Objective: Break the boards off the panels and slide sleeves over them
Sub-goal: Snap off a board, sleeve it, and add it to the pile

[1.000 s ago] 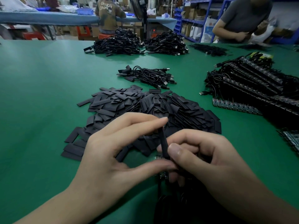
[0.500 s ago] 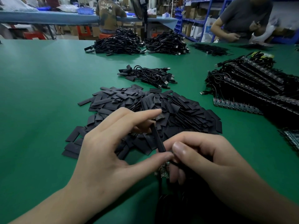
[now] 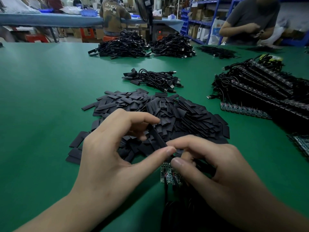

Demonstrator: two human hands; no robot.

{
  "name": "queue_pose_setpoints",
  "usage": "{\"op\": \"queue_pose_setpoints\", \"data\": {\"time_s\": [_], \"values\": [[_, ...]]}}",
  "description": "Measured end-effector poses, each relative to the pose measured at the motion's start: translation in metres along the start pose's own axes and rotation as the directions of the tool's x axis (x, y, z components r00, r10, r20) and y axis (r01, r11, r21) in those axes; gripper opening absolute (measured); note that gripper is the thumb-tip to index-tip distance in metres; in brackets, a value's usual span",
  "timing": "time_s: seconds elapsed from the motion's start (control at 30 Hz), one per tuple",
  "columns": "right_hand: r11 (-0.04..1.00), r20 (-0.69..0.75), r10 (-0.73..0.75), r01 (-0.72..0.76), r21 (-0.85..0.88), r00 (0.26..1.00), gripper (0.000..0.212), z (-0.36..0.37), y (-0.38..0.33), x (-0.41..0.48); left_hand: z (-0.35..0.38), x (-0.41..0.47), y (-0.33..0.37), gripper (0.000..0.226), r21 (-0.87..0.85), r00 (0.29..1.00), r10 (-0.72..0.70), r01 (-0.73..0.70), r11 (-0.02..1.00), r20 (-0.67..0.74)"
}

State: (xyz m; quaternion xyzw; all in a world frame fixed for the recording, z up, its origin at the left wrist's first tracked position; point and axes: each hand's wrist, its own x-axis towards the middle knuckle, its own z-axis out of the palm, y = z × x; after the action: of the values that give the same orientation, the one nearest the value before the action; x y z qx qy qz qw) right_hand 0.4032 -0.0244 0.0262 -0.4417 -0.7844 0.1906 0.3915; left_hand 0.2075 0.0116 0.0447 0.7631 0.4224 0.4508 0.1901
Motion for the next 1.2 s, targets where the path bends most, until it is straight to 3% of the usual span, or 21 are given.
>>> {"op": "queue_pose_setpoints", "data": {"time_s": [0.17, 0.3, 0.43, 0.87, 0.97, 1.07, 1.2], "values": [[0.999, -0.058, 0.042, -0.042, 0.001, 0.997, 0.009, 0.002, -0.001, -0.001, 0.007, -0.006, -0.012, 0.035, -0.021, 0.995, 0.094, -0.094, 0.995, -0.018], [0.942, -0.047, 0.241, -0.222, 0.251, 0.969, 0.013, -0.003, 0.003, 0.001, 0.006, -0.01, -0.02, 0.037, -0.067, 0.997, 0.082, -0.083, 0.994, -0.007], [0.873, -0.012, 0.328, -0.299, 0.387, 0.945, 0.018, -0.007, 0.007, 0.005, 0.009, -0.009, -0.024, 0.03, -0.035, 0.996, 0.089, -0.089, 0.995, 0.003], [0.948, -0.17, 0.245, -0.198, 0.25, 0.954, 0.003, -0.006, 0.006, 0.004, 0.007, -0.01, -0.025, 0.025, -0.057, 0.995, 0.098, -0.096, 0.994, 0.018], [0.955, -0.149, 0.248, -0.216, 0.206, 0.957, 0.006, -0.007, 0.004, 0.003, 0.007, -0.009, -0.026, 0.019, -0.114, 0.999, 0.039, -0.035, 0.993, 0.036], [0.951, -0.112, 0.26, -0.234, 0.202, 0.959, 0.003, -0.006, 0.004, 0.002, 0.009, -0.009, -0.028, 0.017, -0.249, 0.991, -0.116, 0.13, 0.96, 0.068], [0.949, -0.093, 0.286, -0.269, 0.165, 0.954, 0.009, -0.006, 0.007, 0.003, 0.01, -0.007, -0.027, 0.031, -0.354, 0.969, -0.209, 0.243, 0.903, 0.132]]}}
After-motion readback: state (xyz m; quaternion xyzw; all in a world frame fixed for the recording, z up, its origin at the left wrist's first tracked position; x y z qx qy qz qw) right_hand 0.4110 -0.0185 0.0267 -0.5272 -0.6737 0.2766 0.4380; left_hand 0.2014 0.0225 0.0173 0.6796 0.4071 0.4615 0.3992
